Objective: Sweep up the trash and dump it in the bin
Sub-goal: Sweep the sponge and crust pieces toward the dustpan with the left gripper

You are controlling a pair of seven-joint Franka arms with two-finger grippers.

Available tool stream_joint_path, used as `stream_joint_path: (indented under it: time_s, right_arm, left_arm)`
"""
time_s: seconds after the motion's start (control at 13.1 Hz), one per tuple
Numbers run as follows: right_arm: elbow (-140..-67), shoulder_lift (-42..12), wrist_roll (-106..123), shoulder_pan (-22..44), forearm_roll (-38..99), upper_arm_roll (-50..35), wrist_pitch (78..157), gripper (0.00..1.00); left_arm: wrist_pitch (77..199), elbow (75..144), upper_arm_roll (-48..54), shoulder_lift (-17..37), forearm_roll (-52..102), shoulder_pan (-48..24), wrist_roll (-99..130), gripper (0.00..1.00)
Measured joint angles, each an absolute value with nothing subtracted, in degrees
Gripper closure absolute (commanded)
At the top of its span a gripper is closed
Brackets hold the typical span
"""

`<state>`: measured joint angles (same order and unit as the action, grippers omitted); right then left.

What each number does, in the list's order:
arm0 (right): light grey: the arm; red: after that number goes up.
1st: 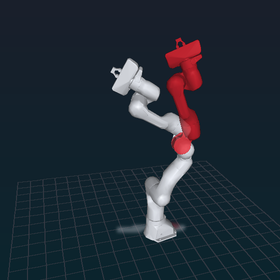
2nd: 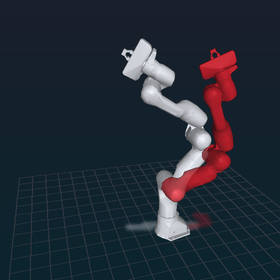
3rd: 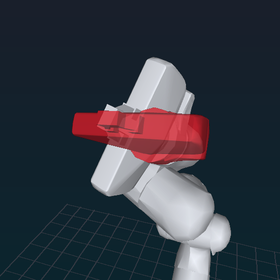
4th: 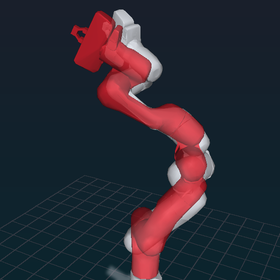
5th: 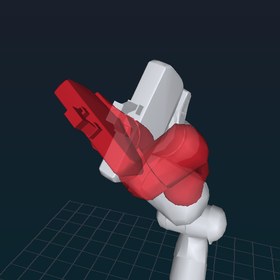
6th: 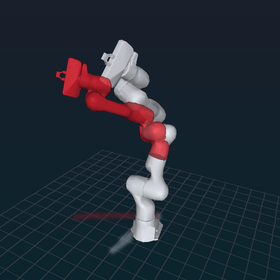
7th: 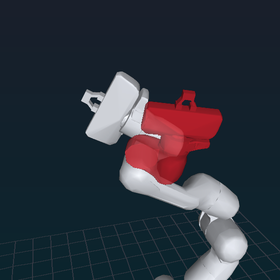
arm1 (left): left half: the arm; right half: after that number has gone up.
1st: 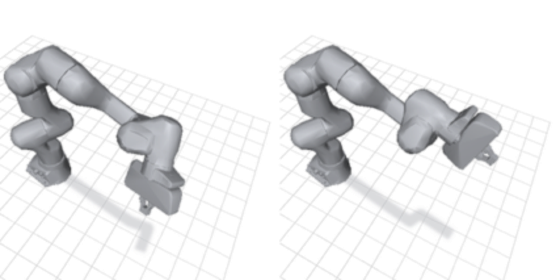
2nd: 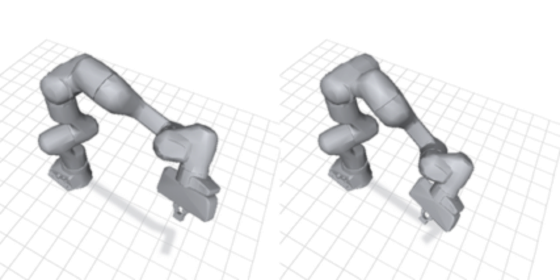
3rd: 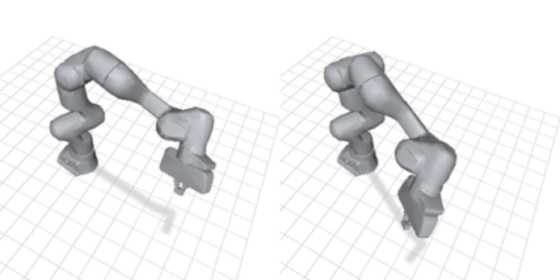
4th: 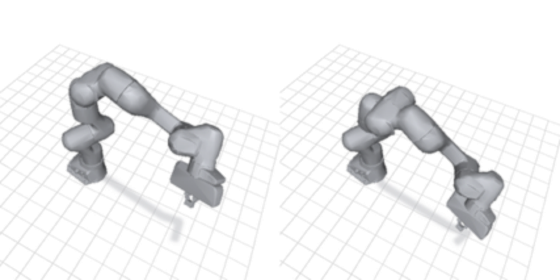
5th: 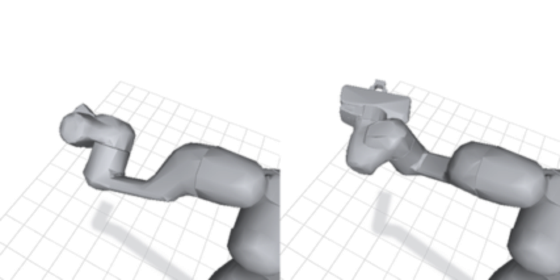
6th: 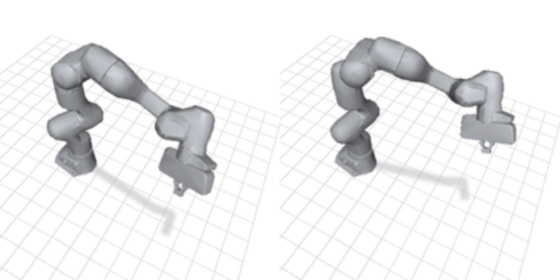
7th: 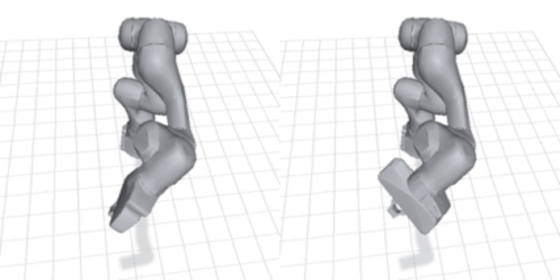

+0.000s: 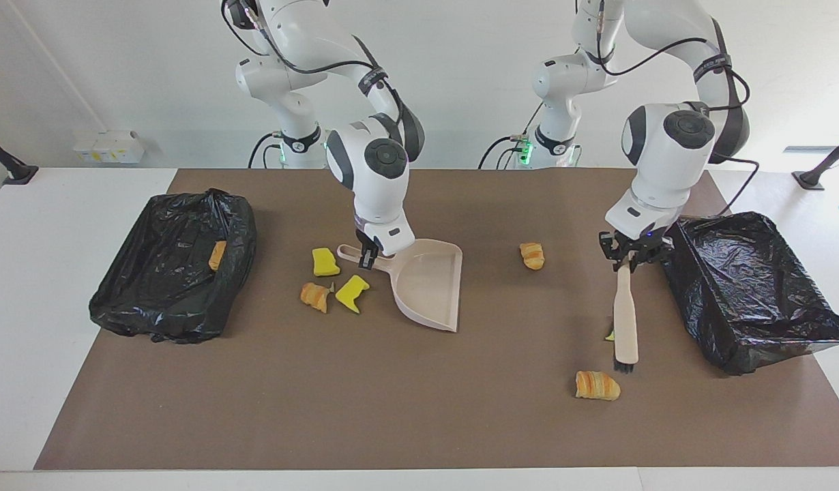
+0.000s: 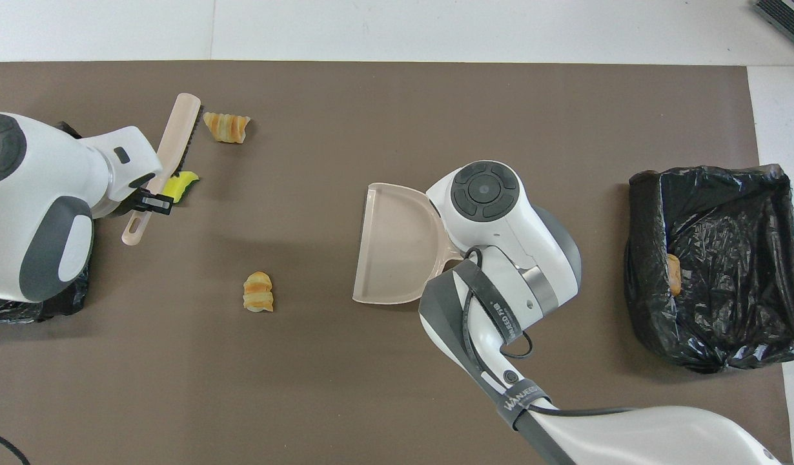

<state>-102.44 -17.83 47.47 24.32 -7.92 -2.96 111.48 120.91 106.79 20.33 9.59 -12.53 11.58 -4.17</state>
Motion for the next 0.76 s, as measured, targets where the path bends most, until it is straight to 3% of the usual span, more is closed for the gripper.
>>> stream_joint_path:
  time_s: [0.15, 0.38, 0.54, 0.76]
  right_arm:
    - [-102.44, -17.88, 47.47, 24.32, -7.92, -2.95, 111.48, 1.00]
    - [-102.45, -17.92, 47.46, 24.30, -7.92, -2.94, 111.48, 1.00]
    - [-102.52, -18.03, 46.55, 24.24, -7.84, -2.93, 111.48, 1.00]
    - [-102.57, -18.08, 43.85, 24.24, -7.55, -2.95, 111.48, 1.00]
  left_arm:
    - [122.73, 100.51, 20.57, 16.48, -17.04, 11.58, -8.92, 1.00]
    - [127.24, 98.69, 20.47, 22.43, -22.93, 11.80, -14.34, 1.00]
    - [127.05, 100.52, 20.85, 22.82, -23.58, 11.76, -16.33, 1.00]
    - [126.97, 110.23, 22.06, 17.89, -23.77, 9.46, -16.22, 1.00]
